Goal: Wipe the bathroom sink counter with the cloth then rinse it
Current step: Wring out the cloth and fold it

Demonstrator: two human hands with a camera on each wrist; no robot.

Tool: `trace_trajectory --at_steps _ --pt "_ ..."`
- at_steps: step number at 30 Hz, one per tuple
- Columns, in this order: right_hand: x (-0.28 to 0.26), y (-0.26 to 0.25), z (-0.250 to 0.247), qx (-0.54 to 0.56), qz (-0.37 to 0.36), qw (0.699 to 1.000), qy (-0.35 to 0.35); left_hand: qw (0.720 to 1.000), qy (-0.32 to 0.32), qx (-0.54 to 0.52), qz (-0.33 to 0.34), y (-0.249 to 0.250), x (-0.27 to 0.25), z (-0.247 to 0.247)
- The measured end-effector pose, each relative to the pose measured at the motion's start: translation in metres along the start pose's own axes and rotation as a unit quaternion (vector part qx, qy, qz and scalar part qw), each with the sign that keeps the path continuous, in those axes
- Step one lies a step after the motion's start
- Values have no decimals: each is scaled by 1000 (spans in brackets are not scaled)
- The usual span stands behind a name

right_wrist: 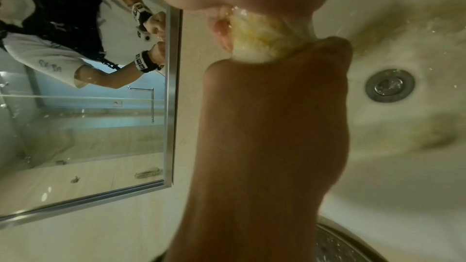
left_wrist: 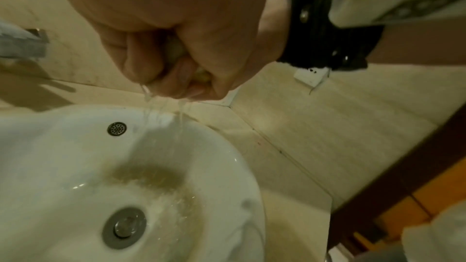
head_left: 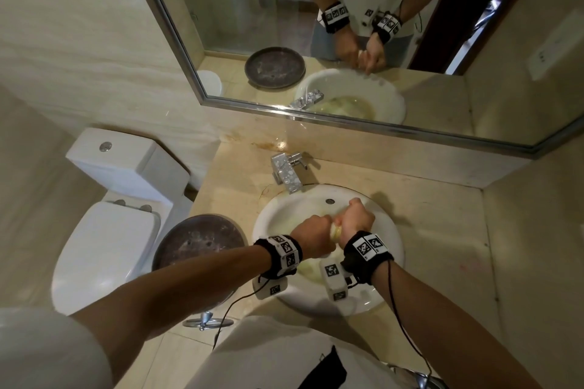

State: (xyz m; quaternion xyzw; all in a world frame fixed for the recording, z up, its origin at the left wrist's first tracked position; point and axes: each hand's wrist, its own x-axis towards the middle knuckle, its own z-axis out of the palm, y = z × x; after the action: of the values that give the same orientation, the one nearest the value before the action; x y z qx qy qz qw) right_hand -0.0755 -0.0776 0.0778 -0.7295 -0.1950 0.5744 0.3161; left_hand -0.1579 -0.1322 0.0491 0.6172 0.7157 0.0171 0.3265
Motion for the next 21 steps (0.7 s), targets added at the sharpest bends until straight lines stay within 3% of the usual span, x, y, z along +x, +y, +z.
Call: trace_trajectory --at_steps 7,13,21 --pt "2 10 -3 24 47 998 27 990 49 114 74 -4 -7 9" --pt "5 19 -6 81 81 992 48 976 35 173 125 -7 -15 6" --pt "12 22 -8 89 96 991 38 969 19 203 142 -6 -13 0"
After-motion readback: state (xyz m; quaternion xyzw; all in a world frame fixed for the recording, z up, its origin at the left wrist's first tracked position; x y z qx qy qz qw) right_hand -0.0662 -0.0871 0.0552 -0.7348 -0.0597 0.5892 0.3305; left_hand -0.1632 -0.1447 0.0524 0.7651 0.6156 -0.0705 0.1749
